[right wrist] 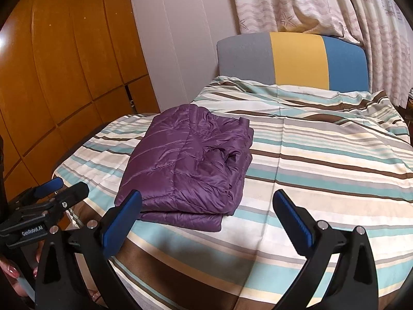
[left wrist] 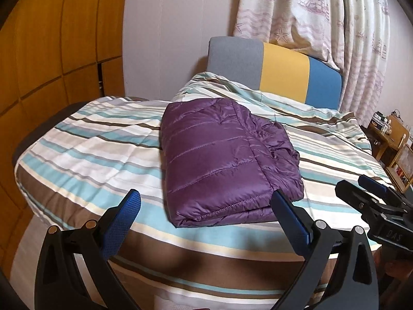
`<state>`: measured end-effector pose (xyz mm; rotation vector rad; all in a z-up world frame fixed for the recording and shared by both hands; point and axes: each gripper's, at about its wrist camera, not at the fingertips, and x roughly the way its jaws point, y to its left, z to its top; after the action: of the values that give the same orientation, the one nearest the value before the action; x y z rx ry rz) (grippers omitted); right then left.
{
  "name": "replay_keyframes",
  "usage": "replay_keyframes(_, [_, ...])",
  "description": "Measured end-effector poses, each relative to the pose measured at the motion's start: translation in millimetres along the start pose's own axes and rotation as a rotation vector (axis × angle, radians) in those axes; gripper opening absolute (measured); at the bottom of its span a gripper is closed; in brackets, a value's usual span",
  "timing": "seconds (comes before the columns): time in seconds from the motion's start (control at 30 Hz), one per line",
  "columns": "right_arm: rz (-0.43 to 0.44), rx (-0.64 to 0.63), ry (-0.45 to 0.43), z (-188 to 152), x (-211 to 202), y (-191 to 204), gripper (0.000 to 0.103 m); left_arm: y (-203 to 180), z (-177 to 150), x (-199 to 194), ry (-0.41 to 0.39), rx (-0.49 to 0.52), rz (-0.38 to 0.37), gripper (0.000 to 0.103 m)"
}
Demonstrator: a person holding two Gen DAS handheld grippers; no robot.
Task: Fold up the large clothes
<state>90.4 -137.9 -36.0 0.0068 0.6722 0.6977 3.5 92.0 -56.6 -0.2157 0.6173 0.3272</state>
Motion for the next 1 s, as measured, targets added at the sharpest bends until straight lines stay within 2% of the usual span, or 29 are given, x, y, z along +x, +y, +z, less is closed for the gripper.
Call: replay_keyframes(1.0, [-0.009,0.016,-0.002,-1.4,-1.7,-4.6,0.101,-2.2,-4.9,3.5,0.021,-0.018,-0.037,0.100])
